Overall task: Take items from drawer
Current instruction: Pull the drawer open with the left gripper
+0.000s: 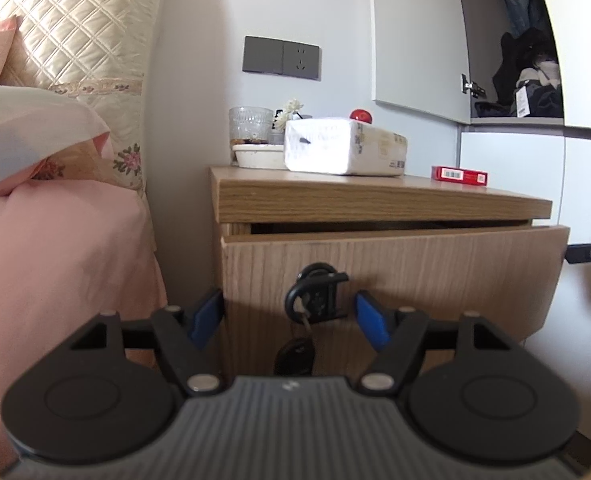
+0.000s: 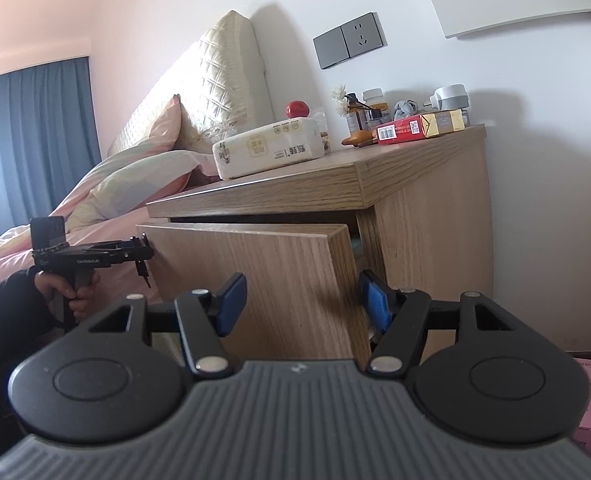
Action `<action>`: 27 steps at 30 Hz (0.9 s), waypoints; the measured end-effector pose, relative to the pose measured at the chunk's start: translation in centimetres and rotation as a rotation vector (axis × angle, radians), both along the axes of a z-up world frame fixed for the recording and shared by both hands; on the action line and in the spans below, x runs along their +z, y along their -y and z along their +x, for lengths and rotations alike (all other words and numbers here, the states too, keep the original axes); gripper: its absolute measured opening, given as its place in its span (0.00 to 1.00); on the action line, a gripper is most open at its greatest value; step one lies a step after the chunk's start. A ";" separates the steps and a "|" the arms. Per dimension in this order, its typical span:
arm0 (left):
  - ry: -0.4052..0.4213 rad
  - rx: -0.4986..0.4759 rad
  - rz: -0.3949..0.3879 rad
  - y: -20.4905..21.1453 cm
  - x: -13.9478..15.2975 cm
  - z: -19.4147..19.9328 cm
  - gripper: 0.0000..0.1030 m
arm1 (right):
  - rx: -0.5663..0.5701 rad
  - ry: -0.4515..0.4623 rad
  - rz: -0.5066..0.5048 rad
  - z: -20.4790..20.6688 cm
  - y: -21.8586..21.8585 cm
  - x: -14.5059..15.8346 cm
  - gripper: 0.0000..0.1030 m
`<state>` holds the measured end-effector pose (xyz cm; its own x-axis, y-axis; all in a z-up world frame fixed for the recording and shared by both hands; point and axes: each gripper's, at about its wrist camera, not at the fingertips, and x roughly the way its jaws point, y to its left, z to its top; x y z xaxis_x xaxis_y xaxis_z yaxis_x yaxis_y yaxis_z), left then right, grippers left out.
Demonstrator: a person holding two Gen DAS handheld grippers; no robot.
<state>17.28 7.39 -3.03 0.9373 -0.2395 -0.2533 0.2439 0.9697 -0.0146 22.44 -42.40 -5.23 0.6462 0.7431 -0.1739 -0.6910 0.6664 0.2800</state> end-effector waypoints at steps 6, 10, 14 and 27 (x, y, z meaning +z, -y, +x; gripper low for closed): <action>0.008 -0.004 0.003 0.2 -0.1 -1.7 0.74 | 0.003 -0.005 0.001 -1.4 0.0 0.1 0.63; 0.013 -0.008 -0.004 0.2 -0.1 -2.8 0.74 | 0.010 -0.008 -0.001 -2.4 0.1 0.2 0.63; 0.014 -0.003 -0.012 0.2 -0.1 -3.6 0.74 | 0.015 -0.010 -0.001 -3.3 0.1 0.3 0.63; 0.014 0.011 -0.023 0.4 0.0 -6.0 0.75 | 0.043 -0.025 0.018 -5.1 0.4 0.4 0.63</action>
